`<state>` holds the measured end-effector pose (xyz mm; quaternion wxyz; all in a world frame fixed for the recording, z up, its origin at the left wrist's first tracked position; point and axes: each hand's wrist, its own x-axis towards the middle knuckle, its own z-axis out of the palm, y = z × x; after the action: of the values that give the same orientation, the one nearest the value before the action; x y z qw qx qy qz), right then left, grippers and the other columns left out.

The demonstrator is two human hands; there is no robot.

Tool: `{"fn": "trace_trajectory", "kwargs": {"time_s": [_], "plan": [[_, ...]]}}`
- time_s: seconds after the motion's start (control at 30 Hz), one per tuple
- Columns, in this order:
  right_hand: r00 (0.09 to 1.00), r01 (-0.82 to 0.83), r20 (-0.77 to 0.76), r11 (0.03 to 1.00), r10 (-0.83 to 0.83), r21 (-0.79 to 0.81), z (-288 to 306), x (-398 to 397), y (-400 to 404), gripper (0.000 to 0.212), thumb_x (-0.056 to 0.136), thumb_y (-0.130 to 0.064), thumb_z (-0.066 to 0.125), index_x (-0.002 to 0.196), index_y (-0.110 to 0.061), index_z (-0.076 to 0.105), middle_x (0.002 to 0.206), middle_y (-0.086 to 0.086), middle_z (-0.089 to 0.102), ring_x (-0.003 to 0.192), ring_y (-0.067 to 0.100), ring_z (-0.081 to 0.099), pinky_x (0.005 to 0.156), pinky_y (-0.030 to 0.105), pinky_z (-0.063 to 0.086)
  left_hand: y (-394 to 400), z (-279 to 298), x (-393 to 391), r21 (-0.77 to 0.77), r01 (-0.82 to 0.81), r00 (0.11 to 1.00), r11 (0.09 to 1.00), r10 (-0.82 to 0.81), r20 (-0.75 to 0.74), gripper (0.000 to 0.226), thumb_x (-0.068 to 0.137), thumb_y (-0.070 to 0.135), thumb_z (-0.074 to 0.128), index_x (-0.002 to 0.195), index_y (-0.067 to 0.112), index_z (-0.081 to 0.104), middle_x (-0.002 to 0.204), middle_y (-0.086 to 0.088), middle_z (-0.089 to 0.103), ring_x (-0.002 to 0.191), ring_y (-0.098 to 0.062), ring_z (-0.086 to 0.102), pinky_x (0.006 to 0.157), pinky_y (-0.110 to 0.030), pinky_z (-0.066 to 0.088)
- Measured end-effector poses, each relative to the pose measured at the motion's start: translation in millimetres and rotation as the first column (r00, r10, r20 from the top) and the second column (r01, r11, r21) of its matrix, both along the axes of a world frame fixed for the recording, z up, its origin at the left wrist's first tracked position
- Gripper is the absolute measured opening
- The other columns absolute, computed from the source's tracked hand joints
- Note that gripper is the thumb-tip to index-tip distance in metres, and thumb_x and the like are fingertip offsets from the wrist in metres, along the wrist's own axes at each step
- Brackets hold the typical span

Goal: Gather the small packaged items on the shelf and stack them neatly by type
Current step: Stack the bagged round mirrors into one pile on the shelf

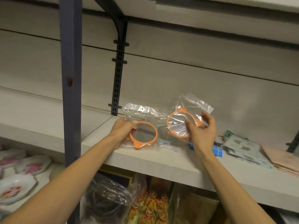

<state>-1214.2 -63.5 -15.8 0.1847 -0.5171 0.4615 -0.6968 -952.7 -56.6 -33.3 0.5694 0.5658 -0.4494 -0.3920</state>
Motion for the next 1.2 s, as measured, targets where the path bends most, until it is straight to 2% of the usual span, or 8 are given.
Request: {"fn": "trace_trajectory", "kwargs": {"time_s": [0.1,0.27,0.4,0.5,0.67,0.77,1.0,1.2], "plan": [[0.979,-0.164,-0.105,0.979,0.176,0.117,-1,35,-7,0.063,0.076,-0.016,0.084,0.132,-0.022,0.054,0.121,0.002,0.064,0.087,0.015,0.066,0.083,0.036,0.060,-4,-3,3,-0.032,-0.012,1.000,0.999,0.011,-0.011,0.033,0.088,0.031,0.070,0.114,0.012,0.061,0.098,-0.007,0.071,0.083,-0.020,0.069,0.075,-0.034,0.057],[0.888,-0.185,-0.406,0.976,0.217,0.117,-24,77,-11,0.067,0.077,-0.031,0.080,0.137,-0.023,0.052,0.131,-0.008,0.056,0.116,0.013,0.056,0.103,0.035,0.047,-3,0,4,-0.024,0.053,0.999,0.998,-0.053,-0.007,0.066,0.074,0.075,0.067,0.111,0.021,0.070,0.098,-0.004,0.078,0.090,-0.023,0.076,0.089,-0.044,0.059],[0.910,-0.272,-0.282,0.952,0.302,0.141,-21,74,-12,0.045,0.089,-0.023,0.071,0.132,-0.019,0.059,0.123,-0.007,0.066,0.112,0.007,0.062,0.101,0.035,0.051,-6,-3,-1,-0.029,0.060,0.996,0.998,-0.062,-0.057,0.043,0.081,0.027,0.084,0.113,0.017,0.058,0.096,-0.005,0.073,0.078,-0.018,0.073,0.063,-0.030,0.059],[0.961,-0.100,-0.251,0.991,0.119,0.088,-18,57,-18,0.034,0.091,-0.015,0.062,0.125,-0.018,0.063,0.116,-0.005,0.070,0.109,0.012,0.065,0.097,0.041,0.052,-7,-4,2,-0.011,0.088,0.993,0.996,-0.088,-0.079,0.032,0.084,0.013,0.074,0.110,0.012,0.055,0.076,-0.007,0.066,0.059,-0.016,0.061,0.052,-0.024,0.048],[0.740,0.246,-0.671,0.906,0.054,0.344,-30,28,-27,0.065,0.083,-0.049,0.066,0.133,-0.011,0.050,0.123,0.011,0.066,0.116,0.034,0.057,0.092,0.043,0.051,-8,-3,6,-0.015,0.047,0.998,0.999,-0.047,-0.037,0.014,0.073,0.014,0.062,0.072,0.014,0.049,0.056,-0.002,0.048,0.056,-0.020,0.047,0.053,-0.026,0.039],[0.678,0.269,-0.730,0.896,0.085,0.354,-32,32,-26,0.069,0.083,-0.057,0.066,0.131,-0.011,0.050,0.120,0.012,0.067,0.117,0.035,0.057,0.089,0.041,0.051,-9,-3,10,-0.023,-0.021,0.998,1.000,0.019,-0.057,0.018,0.072,0.018,0.064,0.080,0.012,0.049,0.065,-0.003,0.052,0.060,-0.020,0.050,0.054,-0.027,0.040],[0.825,0.175,-0.565,0.933,0.036,0.315,-30,29,-22,0.088,0.077,-0.041,0.081,0.149,-0.017,0.036,0.134,0.003,0.058,0.121,0.025,0.057,0.093,0.043,0.052,-7,-5,11,-0.008,-0.061,0.987,0.998,0.059,-0.149,0.020,0.084,0.015,0.064,0.100,0.009,0.055,0.080,-0.006,0.059,0.057,-0.016,0.057,0.042,-0.021,0.045],[0.916,0.110,-0.401,0.946,0.023,0.305,-25,25,-19,0.079,0.082,-0.014,0.077,0.149,-0.018,0.036,0.115,-0.005,0.057,0.101,0.020,0.063,0.080,0.033,0.050,-7,-5,10,-0.005,-0.059,0.989,0.998,0.058,-0.136,0.025,0.085,0.017,0.065,0.107,0.009,0.056,0.081,-0.008,0.062,0.055,-0.016,0.060,0.045,-0.024,0.048]]}}
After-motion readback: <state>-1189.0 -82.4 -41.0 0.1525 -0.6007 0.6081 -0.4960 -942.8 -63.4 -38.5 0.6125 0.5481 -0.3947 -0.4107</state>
